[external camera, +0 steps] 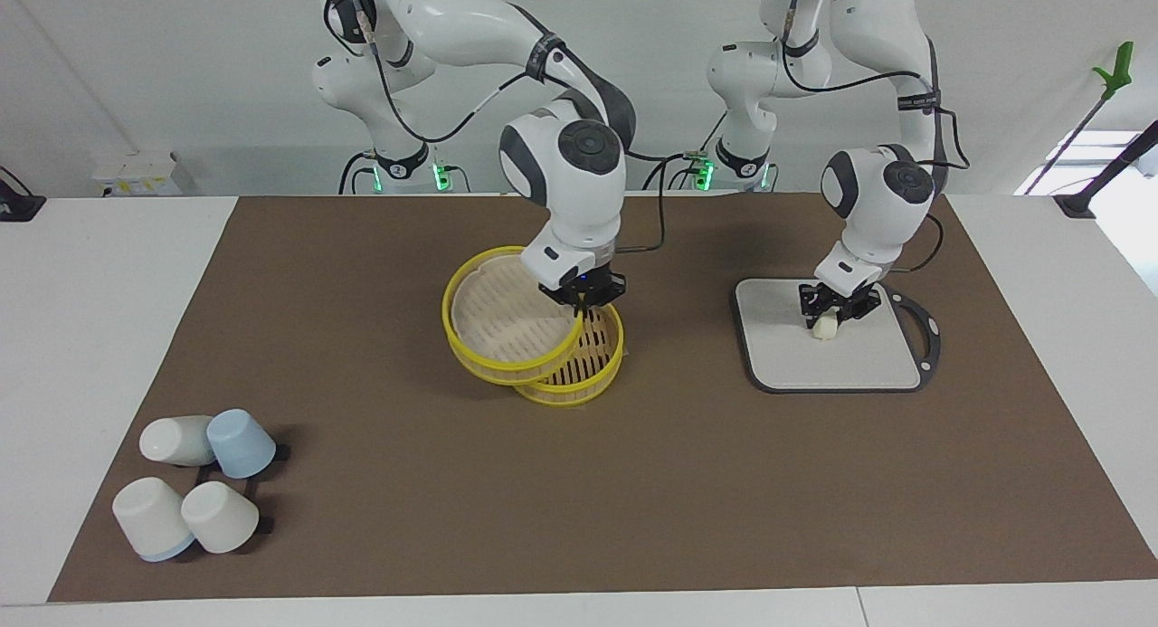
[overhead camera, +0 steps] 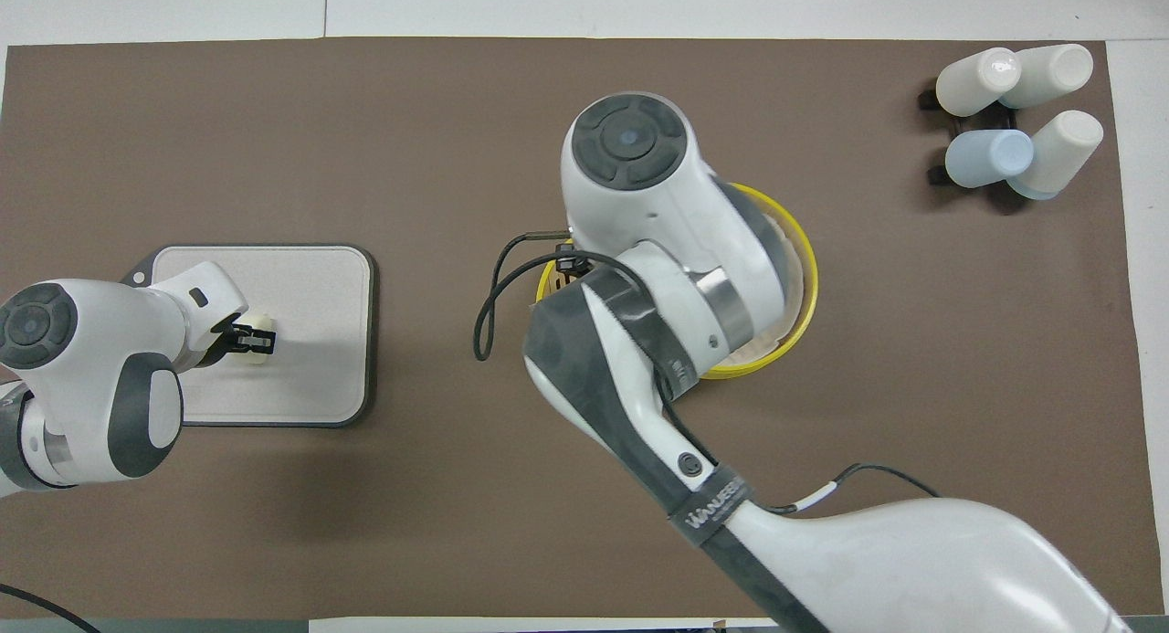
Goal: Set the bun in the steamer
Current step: 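Lift the lid aside with the right gripper while the left gripper lifts the bun, then carry the white bun over the steamer and lower it in with the left gripper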
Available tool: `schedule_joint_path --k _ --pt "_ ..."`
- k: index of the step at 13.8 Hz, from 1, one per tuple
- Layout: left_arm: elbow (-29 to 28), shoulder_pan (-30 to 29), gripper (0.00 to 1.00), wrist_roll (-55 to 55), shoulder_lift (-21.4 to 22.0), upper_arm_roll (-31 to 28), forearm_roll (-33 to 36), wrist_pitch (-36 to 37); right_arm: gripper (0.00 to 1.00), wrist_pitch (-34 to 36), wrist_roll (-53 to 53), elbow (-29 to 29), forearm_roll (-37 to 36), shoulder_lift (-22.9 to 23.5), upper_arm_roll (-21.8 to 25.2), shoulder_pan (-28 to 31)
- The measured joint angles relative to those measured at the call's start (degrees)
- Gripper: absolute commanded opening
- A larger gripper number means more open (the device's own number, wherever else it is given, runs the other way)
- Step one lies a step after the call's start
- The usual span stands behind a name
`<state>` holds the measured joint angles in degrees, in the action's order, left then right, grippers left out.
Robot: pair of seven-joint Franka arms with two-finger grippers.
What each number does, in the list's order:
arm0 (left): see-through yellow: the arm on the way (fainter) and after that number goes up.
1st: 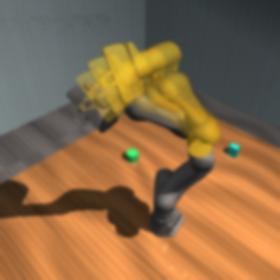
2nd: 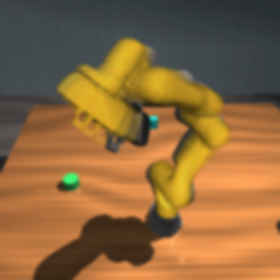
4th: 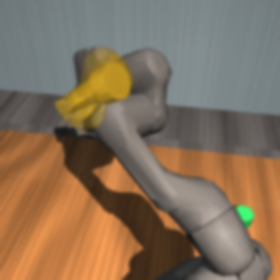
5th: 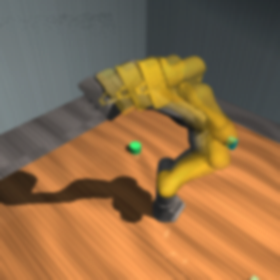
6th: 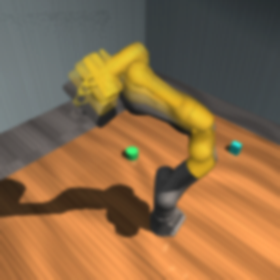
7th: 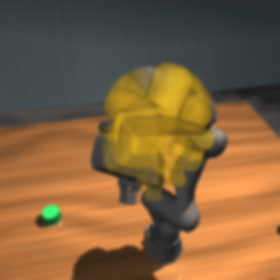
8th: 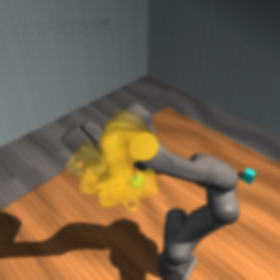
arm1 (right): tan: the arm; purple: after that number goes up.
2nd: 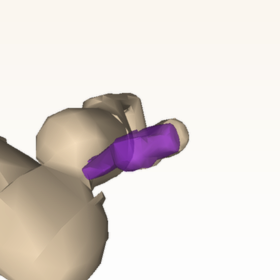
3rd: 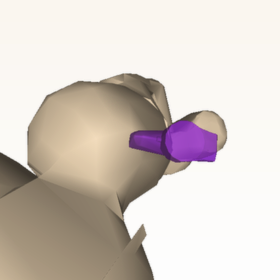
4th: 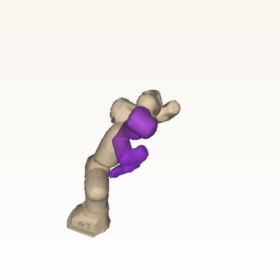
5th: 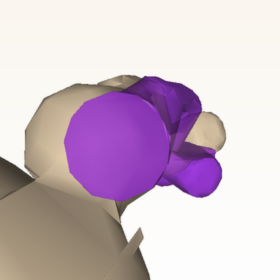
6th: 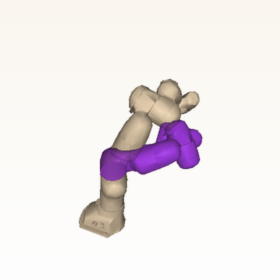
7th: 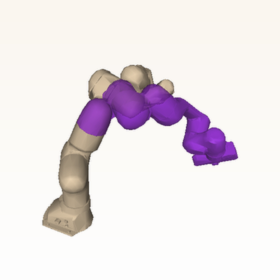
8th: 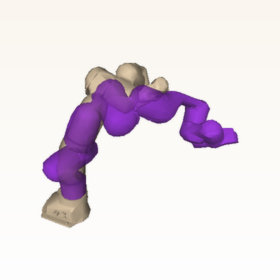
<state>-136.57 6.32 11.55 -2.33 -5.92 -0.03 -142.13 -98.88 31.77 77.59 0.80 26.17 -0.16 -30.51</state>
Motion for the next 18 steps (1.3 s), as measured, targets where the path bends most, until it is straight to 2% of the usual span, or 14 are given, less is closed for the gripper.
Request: schedule_joint_path --k 2,3,4,7,9,11,14,18 --pt "0.82 0.14 0.04 -1.19 0.0 0.06 -0.11 1.19 0.0 7.28 -7.33 -0.94 -0.16 -2.41 0.39 4.73" --pt "2.84 0.83 0.04 -3.5 -0.02 0.13 -0.31 4.28 0.0 11.11 -10.97 -0.96 -0.22 -3.82 0.56 7.47" --pt "6.71 2.56 0.04 -7.94 -0.2 0.24 -0.7 9.43 0.0 14.82 -14.41 -0.96 -0.31 -5.2 0.72 10.5" --pt "24.23 12.39 0.04 -28.64 -3.06 0.9 -2.0 24.97 0.0 22.32 -27.33 -0.91 -1.79 -8.44 0.82 21.46" --pt "33.95 19.7 0.04 -41.68 -6.59 1.33 -3.68 29.18 0.0 24.03 -36.52 -0.11 -6.41 -9.14 0.84 27.28" --pt "38.88 27.17 0.04 -53.27 -9.77 1.56 -4.57 28.24 0.0 24.15 -39.94 1.24 -10.75 -9.18 0.74 28.36" --pt "38.9 37.95 0.06 -64.02 -12.92 1.58 -4.63 21.25 0.0 24.16 -39.98 2.51 -12.41 -9.24 0.08 26.54" --pt "37.89 43.4 0.08 -66.81 -20.11 1.27 -3.74 14.25 0.0 24.17 -39.98 3.32 -12.56 -9.68 0.07 26.4"
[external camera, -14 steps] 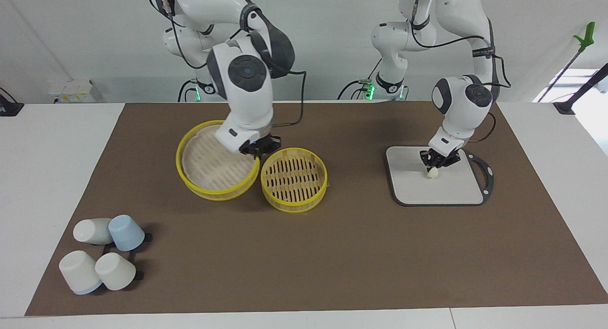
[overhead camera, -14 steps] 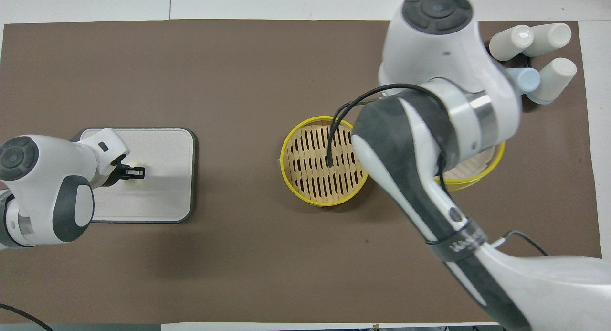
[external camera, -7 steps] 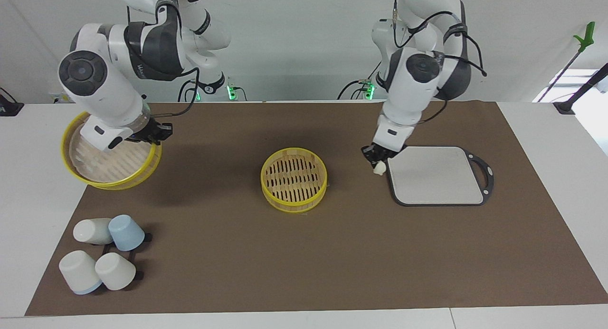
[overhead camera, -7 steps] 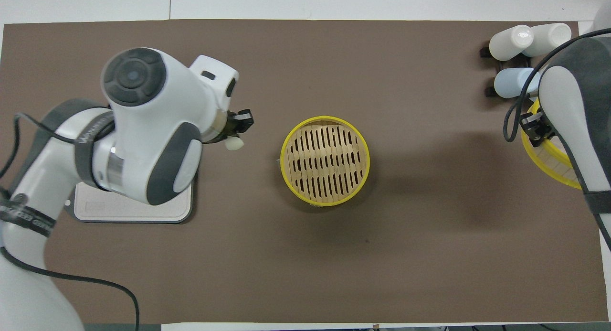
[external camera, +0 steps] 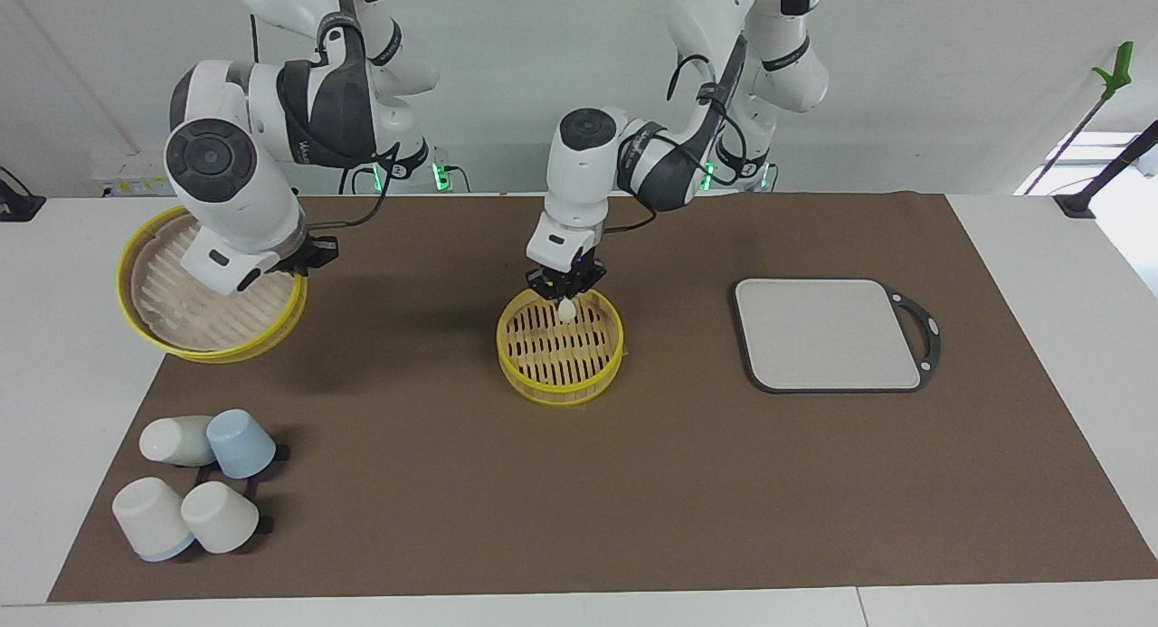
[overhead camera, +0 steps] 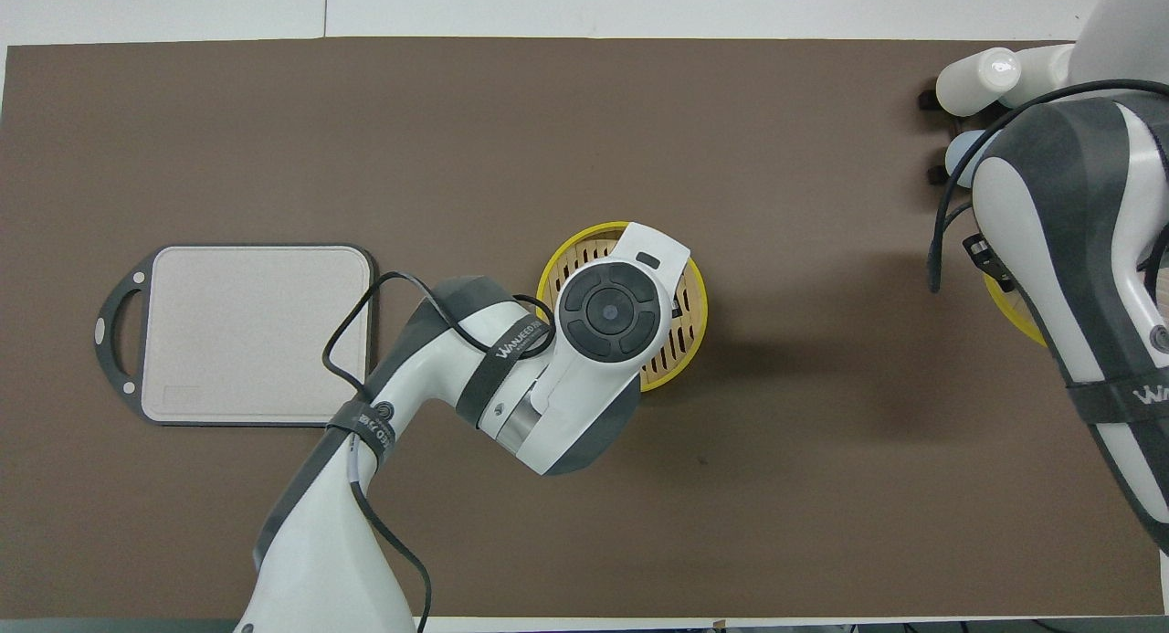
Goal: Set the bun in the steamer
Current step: 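Carry the white bun over the steamer and lower it in with the left gripper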
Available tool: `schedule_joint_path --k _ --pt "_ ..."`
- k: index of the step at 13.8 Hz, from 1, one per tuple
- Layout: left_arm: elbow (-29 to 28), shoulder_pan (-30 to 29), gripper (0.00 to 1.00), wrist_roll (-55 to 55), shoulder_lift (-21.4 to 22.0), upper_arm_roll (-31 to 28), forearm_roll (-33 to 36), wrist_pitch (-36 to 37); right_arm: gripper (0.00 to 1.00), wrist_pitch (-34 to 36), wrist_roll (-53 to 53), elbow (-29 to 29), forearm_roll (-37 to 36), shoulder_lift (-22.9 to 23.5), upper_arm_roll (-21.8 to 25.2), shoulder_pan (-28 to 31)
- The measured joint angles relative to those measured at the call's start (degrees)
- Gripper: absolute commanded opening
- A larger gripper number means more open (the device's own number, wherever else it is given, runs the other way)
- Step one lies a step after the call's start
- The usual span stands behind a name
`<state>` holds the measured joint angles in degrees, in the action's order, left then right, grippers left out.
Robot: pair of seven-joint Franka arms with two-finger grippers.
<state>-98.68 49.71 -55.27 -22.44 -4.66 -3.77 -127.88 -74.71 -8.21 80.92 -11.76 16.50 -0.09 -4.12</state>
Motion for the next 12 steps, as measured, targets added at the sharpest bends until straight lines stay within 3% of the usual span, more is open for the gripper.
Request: schedule_joint_path --k 2,3,6,12 --pt "-0.16 0.13 0.1 0.0 -2.41 -0.24 0.42 -2.0 0.0 0.0 0.0 0.17 -0.01 -0.15 0.09 0.03" --pt "-0.17 0.13 0.19 0.0 -3.02 -0.43 0.43 -2.58 0.0 0.0 0.0 0.2 -0.01 -0.16 0.11 0.03" --pt "-0.17 0.13 0.99 -0.05 -3.33 -0.7 0.44 -3.34 0.0 0.0 0.0 0.24 -0.02 -0.16 0.12 0.03" --pt "-0.17 0.13 1.0 -1.67 -3.24 -0.81 0.44 -3.37 0.0 -0.05 0.0 0.27 -0.02 -0.16 0.07 -0.02"
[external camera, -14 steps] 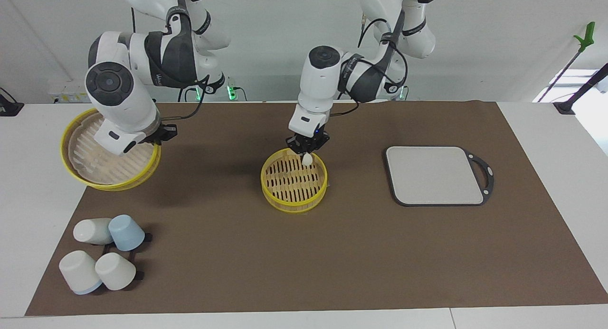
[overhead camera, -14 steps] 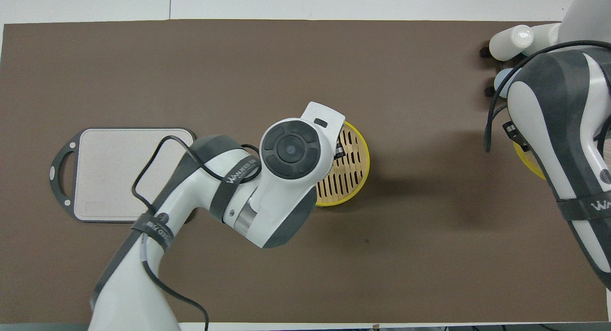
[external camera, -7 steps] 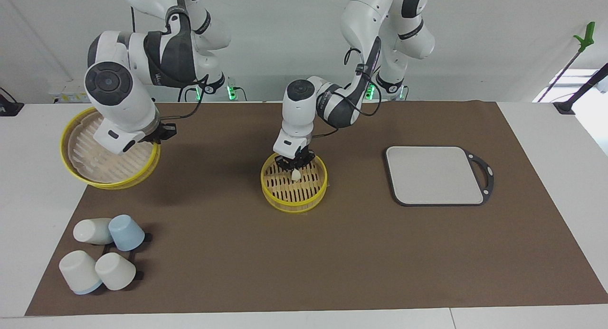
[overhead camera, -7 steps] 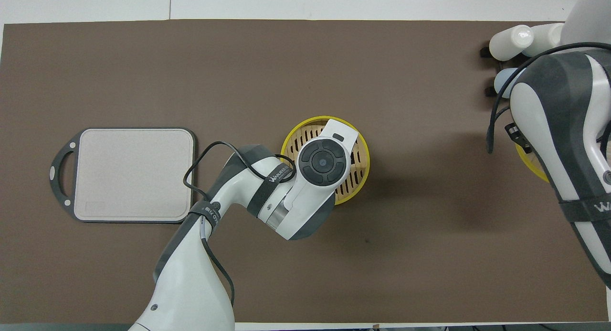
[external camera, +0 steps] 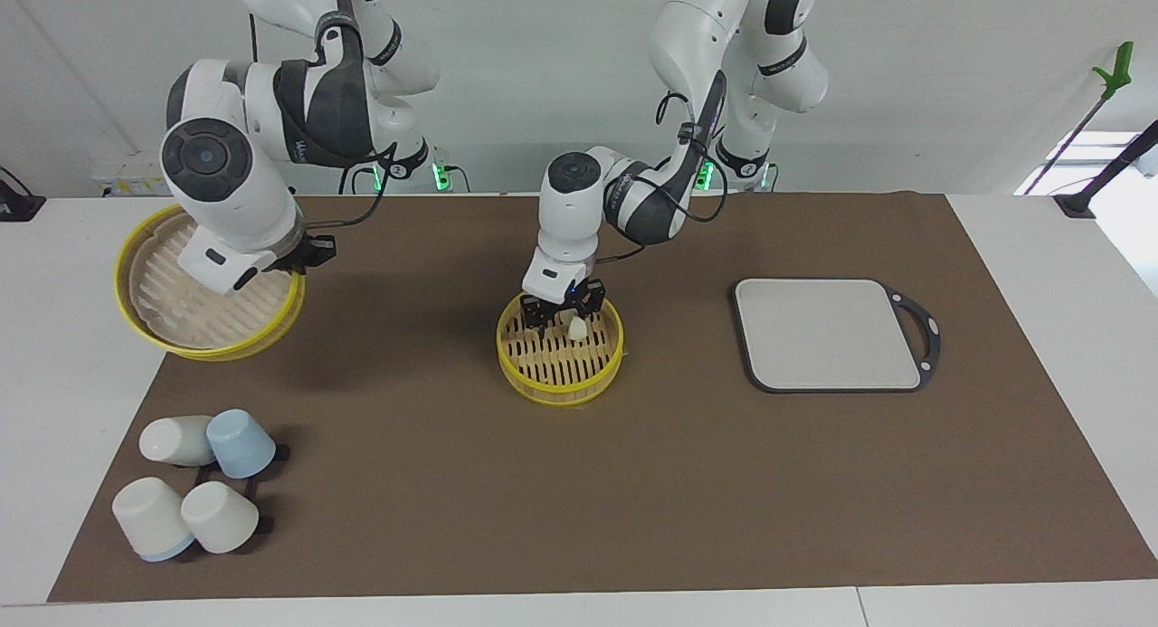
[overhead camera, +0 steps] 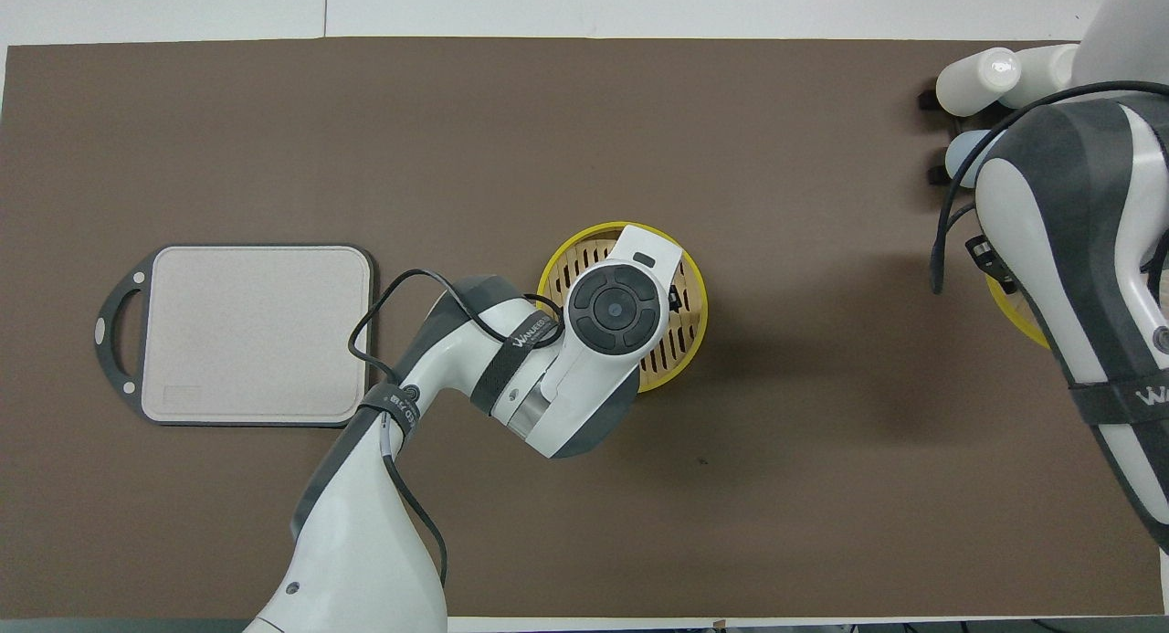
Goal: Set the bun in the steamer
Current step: 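Carry the white bun over the steamer and lower it in with the left gripper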
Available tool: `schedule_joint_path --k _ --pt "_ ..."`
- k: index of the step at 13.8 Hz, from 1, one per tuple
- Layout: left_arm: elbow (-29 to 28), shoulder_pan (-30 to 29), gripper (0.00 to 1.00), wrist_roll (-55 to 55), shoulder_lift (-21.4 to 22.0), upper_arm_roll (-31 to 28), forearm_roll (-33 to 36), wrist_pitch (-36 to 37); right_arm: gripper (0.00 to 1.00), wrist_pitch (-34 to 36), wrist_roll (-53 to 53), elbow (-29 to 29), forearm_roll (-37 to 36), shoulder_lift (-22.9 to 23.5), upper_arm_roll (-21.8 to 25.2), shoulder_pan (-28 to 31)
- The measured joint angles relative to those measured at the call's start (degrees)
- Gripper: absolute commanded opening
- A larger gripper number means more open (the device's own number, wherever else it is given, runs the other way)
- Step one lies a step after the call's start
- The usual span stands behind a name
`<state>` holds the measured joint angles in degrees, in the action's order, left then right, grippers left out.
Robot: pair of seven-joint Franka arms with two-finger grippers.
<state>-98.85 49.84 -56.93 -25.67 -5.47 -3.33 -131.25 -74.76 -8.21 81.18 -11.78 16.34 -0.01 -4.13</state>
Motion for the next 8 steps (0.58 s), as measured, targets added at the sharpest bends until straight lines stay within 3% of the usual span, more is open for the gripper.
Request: schedule_joint_path --k 8 --pt "-0.54 0.0 1.0 -0.23 0.02 -0.05 0.0 -0.01 0.0 -0.08 0.0 0.0 0.0 0.0 -0.17 0.11"
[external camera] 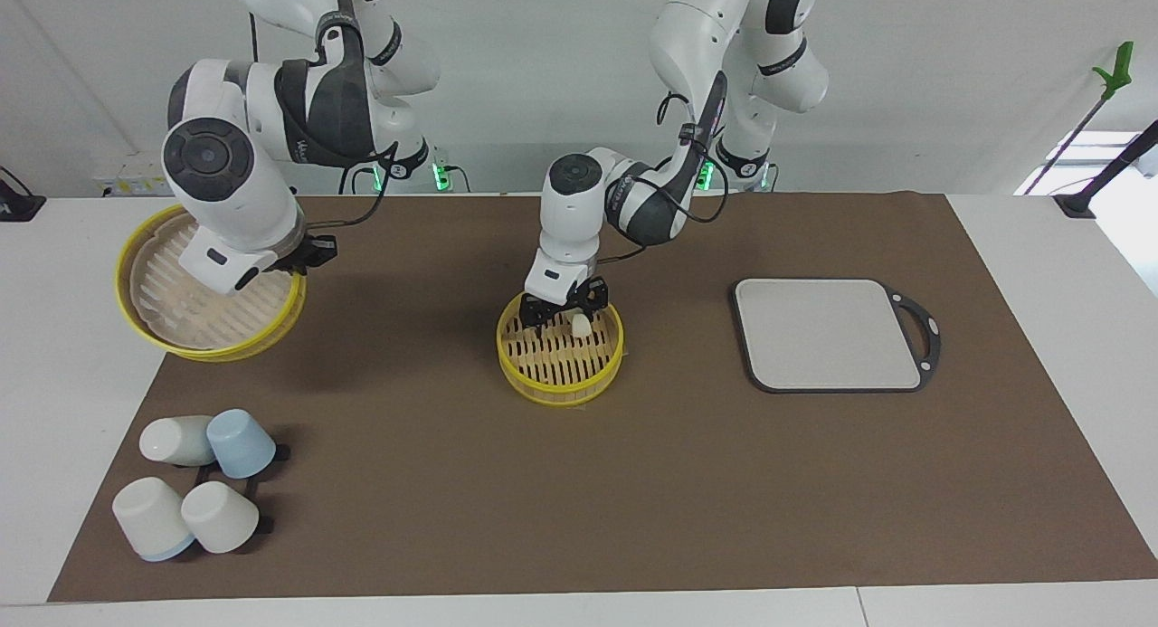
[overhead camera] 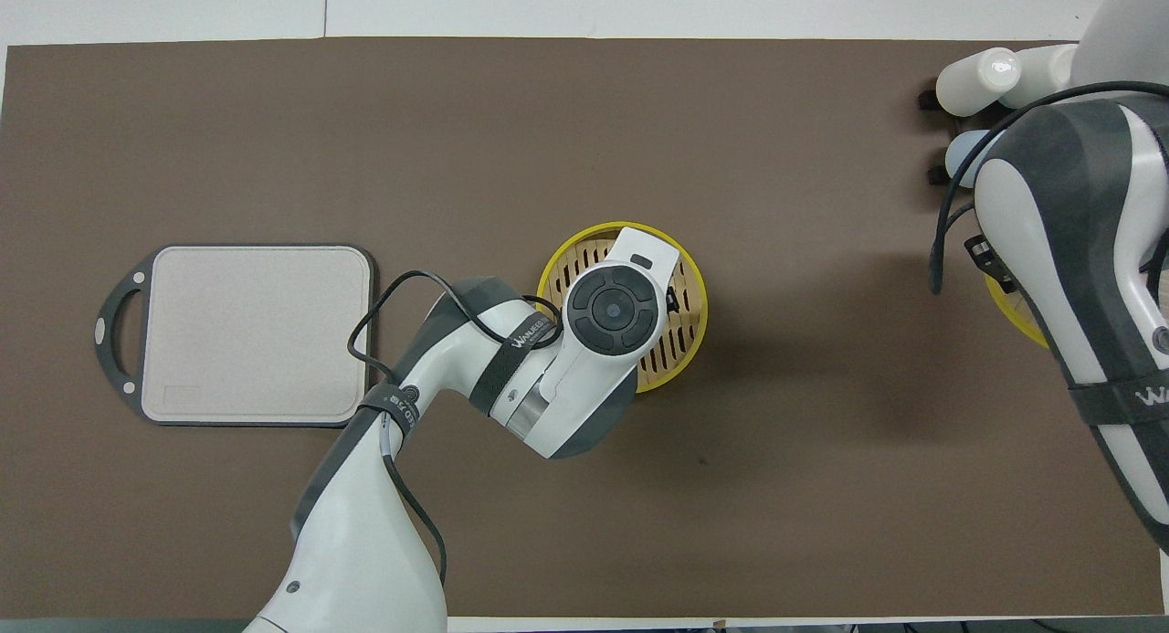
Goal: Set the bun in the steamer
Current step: 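Carry the white bun over the steamer and lower it in with the left gripper, then release the bun and withdraw the left gripper while the right gripper returns the lid, then lower the white lid onto the yellow steamer with the right gripper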
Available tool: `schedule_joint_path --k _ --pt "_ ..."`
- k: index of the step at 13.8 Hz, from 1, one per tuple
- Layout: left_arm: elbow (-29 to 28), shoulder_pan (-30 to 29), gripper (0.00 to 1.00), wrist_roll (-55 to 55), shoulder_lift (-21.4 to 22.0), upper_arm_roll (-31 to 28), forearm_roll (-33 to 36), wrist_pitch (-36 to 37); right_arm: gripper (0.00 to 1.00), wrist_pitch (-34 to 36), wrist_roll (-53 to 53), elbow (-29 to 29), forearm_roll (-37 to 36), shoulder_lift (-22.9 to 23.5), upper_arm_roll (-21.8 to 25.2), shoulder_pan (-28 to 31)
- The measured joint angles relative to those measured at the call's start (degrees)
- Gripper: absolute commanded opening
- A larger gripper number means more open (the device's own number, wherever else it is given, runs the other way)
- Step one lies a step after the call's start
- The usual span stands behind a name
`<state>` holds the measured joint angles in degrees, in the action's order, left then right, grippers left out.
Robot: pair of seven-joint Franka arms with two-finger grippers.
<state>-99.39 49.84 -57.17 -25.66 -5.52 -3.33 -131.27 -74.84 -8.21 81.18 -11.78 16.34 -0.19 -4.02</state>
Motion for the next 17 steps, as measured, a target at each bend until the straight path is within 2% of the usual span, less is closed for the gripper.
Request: schedule_joint_path --k 4,6,8,11,13,17 --pt "0.0 -0.01 1.0 -0.17 0.14 -0.05 0.0 0.08 0.0 0.0 0.0 0.0 0.0 0.0 -0.01 -0.02" --pt "0.07 -0.53 1.0 0.0 2.43 -0.76 0.03 3.23 0.0 -0.07 0.0 0.0 0.02 0.0 -0.11 -0.14" --pt "0.43 -4.48 1.0 5.32 8.83 -1.25 0.16 12.79 0.0 -0.74 0.0 0.0 0.37 0.0 -0.54 -0.39" --pt "0.92 -15.49 1.0 18.83 20.32 -1.78 0.27 27.26 0.0 -2.62 0.68 -0.01 4.83 -0.04 -0.8 -2.64" --pt "1.03 -22.42 1.0 29.45 24.85 -1.99 0.42 33.95 0.0 -8.06 9.6 0.0 10.49 -0.07 -0.94 -7.88" --pt "1.22 -32.7 1.0 49.96 27.83 -2.14 3.05 40.57 0.0 -22.88 31.86 1.5 12.9 1.27 -1.45 -25.45"
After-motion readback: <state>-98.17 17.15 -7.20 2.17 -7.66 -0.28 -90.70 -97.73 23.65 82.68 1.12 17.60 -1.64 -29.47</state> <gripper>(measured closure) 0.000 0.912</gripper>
